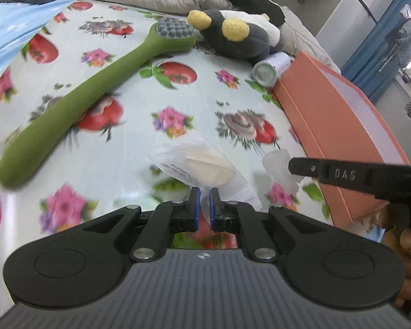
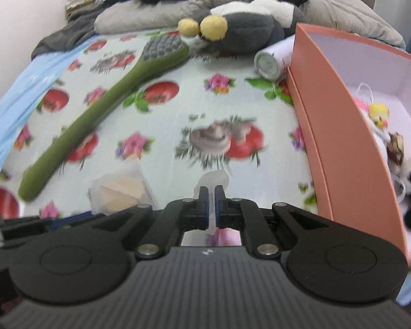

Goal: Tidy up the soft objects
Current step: 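Grasp the clear sponge bag with the left tool while the right tool holds the clear piece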

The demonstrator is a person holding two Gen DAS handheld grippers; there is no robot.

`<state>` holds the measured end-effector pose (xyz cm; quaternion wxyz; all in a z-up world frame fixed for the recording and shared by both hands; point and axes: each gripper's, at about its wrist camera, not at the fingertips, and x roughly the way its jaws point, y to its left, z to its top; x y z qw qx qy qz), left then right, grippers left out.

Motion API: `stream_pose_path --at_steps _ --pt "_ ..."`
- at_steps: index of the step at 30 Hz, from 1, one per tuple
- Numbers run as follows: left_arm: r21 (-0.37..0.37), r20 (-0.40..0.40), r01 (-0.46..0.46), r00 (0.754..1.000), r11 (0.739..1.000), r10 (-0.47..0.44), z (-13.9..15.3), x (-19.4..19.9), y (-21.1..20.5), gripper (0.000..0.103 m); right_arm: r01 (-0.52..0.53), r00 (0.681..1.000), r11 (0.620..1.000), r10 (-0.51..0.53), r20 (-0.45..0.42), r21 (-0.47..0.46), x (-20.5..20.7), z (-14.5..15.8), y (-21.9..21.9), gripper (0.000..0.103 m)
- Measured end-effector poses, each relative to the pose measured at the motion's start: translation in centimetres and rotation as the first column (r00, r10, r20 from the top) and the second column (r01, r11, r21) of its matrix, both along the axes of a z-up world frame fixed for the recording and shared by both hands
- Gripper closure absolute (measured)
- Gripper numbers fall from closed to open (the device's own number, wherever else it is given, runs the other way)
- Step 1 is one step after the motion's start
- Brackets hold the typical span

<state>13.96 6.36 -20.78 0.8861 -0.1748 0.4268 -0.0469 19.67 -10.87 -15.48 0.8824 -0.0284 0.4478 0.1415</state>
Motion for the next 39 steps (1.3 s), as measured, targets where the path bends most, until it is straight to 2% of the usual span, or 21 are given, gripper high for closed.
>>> stream_pose_path --at_steps 6,9,11,12,13,15,16,17,18,21,25,27,28,29,30,31,32,36,39 --pt "0.037 -0.057 -0.078 0.995 0.996 0.080 -0.3 -3.1 0.1 0.094 -0.026 0.998 0.999 0.023 -0.063 -0.043 -2.8 -1.6 0.2 0.095" --pt "0.050 -0.075 -0.132 0.988 0.990 0.135 -0.7 -3.8 0.3 0.093 -0.029 0.998 0.998 0.026 -0.063 -0.050 -3.5 -1.9 -0.1 0.093" --pt "0.064 -0.092 -0.158 0.982 0.985 0.163 -0.8 -3.9 0.3 0.089 -0.022 0.998 0.999 0.019 -0.066 -0.040 -3.5 -1.8 -0.4 0.092" --pt "0.063 -0.100 -0.166 0.980 0.984 0.172 -0.7 -3.9 0.4 0.083 -0.019 0.997 0.999 0.016 -0.069 -0.042 -3.5 -1.8 -0.6 0.092" --pt "0.055 -0.106 -0.176 0.978 0.983 0.181 -0.6 -3.9 0.5 0.073 -0.017 0.997 0.999 0.014 -0.070 -0.038 -3.5 -1.8 -0.8 0.090" --pt "0.030 -0.113 -0.193 0.974 0.981 0.195 -0.4 -3.9 0.7 0.061 -0.014 0.997 0.999 0.012 -0.074 -0.030 -3.5 -1.9 -1.1 0.071" --pt "0.017 -0.112 -0.201 0.973 0.979 0.202 -0.2 -3.9 0.7 0.055 -0.014 0.997 1.000 0.012 -0.076 -0.023 -3.6 -1.9 -1.3 0.054" --pt "0.007 -0.117 -0.213 0.970 0.977 0.212 0.0 -3.9 0.8 0.053 -0.013 0.998 1.000 0.012 -0.069 -0.021 -3.7 -1.9 -1.4 0.047" --pt "-0.005 -0.124 -0.226 0.967 0.974 0.223 0.1 -3.8 0.8 0.050 -0.012 0.998 1.000 0.011 -0.057 -0.022 -3.9 -1.8 -1.5 0.047" --pt "-0.047 -0.145 -0.259 0.957 0.965 0.250 0.3 -3.5 1.1 0.041 -0.014 0.999 1.000 0.014 -0.045 -0.006 -4.0 -2.2 -1.5 0.047" --pt "-0.080 -0.167 -0.287 0.948 0.955 0.271 0.4 -2.7 0.9 0.040 -0.042 0.999 0.999 0.042 -0.020 0.024 -4.1 -3.1 -0.9 0.048" --pt "-0.080 -0.184 -0.310 0.939 0.947 0.292 0.2 -2.2 0.9 0.040 -0.068 0.998 0.997 0.068 -0.014 0.033 -4.1 -3.7 -0.6 0.059" --pt "-0.079 -0.192 -0.319 0.934 0.944 0.300 0.1 -2.0 0.9 0.040 -0.072 0.997 0.996 0.072 -0.016 0.043 -4.1 -4.0 -0.6 0.071" --pt "-0.079 -0.202 -0.332 0.929 0.940 0.311 0.1 -1.7 0.9 0.040 -0.066 0.998 0.997 0.067 -0.020 0.040 -4.1 -4.3 -0.6 0.078" --pt "-0.080 -0.206 -0.341 0.925 0.936 0.320 0.1 -1.6 1.0 0.040 -0.057 0.998 0.998 0.057 -0.019 0.023 -4.1 -4.5 -0.7 0.078" --pt "-0.081 -0.212 -0.351 0.921 0.933 0.328 0.0 -1.3 1.0 0.039 -0.059 0.998 0.998 0.060 -0.016 0.029 -4.1 -4.5 -0.8 0.083" --pt "-0.079 -0.220 -0.360 0.916 0.930 0.336 0.0 -1.0 1.0 0.038 -0.065 0.998 0.997 0.065 -0.014 0.049 -4.2 -4.3 -1.1 0.083" --pt "-0.009 -0.236 -0.380 0.900 0.925 0.367 -0.2 0.3 0.1 0.037 -0.063 0.998 0.997 0.062 0.025 0.035 -4.5 -3.6 -1.6 0.084" --pt "0.054 -0.221 -0.370 0.901 0.928 0.372 -0.2 1.3 -1.0 0.028 -0.053 0.998 0.998 0.053 0.028 0.030 -4.5 -3.6 -2.1 0.084"
